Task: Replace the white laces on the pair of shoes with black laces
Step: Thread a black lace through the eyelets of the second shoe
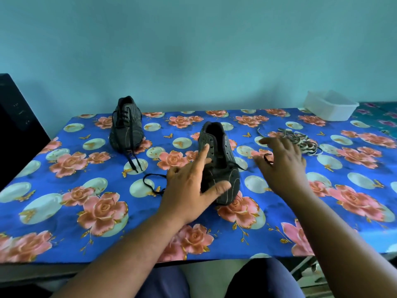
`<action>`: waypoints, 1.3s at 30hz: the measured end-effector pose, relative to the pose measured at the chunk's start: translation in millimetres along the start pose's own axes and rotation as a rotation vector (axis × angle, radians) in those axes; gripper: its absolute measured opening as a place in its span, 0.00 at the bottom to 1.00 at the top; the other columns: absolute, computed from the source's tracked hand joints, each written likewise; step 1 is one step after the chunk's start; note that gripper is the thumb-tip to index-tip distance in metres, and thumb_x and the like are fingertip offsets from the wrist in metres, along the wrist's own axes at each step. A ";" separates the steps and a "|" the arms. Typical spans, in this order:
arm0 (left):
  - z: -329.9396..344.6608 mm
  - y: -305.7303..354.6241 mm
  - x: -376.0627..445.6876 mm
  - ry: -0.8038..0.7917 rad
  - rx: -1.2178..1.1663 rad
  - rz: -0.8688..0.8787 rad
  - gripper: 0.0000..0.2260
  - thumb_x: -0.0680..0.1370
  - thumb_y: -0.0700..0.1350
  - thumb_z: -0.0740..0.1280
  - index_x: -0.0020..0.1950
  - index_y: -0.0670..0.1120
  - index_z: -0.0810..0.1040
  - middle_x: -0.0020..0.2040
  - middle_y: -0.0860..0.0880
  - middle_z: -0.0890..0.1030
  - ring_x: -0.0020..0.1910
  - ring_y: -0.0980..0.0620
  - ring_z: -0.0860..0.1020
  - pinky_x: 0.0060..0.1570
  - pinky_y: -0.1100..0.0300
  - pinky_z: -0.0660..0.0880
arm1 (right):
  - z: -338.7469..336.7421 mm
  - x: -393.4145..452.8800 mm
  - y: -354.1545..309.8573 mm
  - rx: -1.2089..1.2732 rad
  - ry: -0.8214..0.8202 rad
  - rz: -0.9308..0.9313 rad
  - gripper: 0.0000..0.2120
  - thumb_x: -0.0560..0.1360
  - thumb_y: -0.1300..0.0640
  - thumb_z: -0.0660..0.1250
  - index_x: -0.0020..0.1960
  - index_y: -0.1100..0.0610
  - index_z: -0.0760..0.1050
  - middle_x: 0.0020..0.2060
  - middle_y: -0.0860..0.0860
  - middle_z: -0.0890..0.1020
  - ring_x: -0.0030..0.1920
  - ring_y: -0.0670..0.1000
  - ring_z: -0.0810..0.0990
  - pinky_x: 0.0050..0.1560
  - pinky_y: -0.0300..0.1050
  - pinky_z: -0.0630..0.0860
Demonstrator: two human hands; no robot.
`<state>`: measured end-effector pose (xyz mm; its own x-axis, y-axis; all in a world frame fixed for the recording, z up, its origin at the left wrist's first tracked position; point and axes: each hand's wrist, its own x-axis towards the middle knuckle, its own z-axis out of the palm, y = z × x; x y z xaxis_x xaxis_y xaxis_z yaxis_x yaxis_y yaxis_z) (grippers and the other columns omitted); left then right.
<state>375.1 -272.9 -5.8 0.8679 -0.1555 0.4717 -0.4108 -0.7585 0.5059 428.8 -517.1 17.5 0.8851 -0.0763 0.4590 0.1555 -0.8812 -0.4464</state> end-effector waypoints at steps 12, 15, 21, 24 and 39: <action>-72.4 -85.2 -10.5 -0.129 0.154 -0.215 0.06 0.81 0.51 0.68 0.55 0.54 0.82 0.48 0.54 0.77 0.49 0.51 0.78 0.45 0.54 0.73 | 8.5 -27.1 -60.4 0.130 -0.190 -0.511 0.18 0.77 0.35 0.61 0.58 0.43 0.81 0.52 0.41 0.80 0.55 0.52 0.73 0.55 0.56 0.71; -67.4 -81.2 -8.6 -0.109 0.227 -0.148 0.20 0.77 0.65 0.59 0.55 0.54 0.83 0.49 0.54 0.80 0.52 0.48 0.78 0.50 0.49 0.75 | 13.4 -35.1 -68.0 0.023 -0.226 -0.592 0.21 0.76 0.32 0.59 0.57 0.42 0.81 0.52 0.44 0.78 0.55 0.53 0.73 0.55 0.55 0.70; -45.4 -64.8 17.4 -0.238 0.503 -0.175 0.23 0.77 0.70 0.58 0.53 0.56 0.83 0.49 0.53 0.80 0.57 0.47 0.76 0.54 0.49 0.73 | 19.5 -51.7 -77.4 -0.114 -0.224 -0.666 0.18 0.76 0.33 0.59 0.50 0.40 0.82 0.47 0.44 0.75 0.53 0.53 0.73 0.56 0.53 0.69; -40.8 -60.2 30.3 -0.239 0.540 -0.185 0.14 0.78 0.62 0.66 0.45 0.53 0.82 0.46 0.54 0.79 0.55 0.47 0.76 0.52 0.50 0.71 | 19.8 -57.8 -76.3 -0.114 -0.211 -0.718 0.15 0.77 0.37 0.60 0.47 0.42 0.82 0.46 0.44 0.75 0.53 0.52 0.74 0.55 0.51 0.68; -33.7 -36.5 33.6 -0.080 -0.097 0.028 0.04 0.79 0.45 0.72 0.52 0.50 0.86 0.39 0.67 0.77 0.42 0.67 0.77 0.43 0.64 0.72 | 16.8 -7.1 -53.8 -0.054 -0.155 -0.353 0.20 0.78 0.40 0.54 0.56 0.45 0.82 0.48 0.49 0.76 0.52 0.57 0.75 0.52 0.54 0.72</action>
<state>409.9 -229.2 16.0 0.8738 -0.2288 0.4291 -0.4568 -0.6890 0.5627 421.6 -461.3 25.3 0.8375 0.3039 0.4542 0.4430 -0.8642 -0.2386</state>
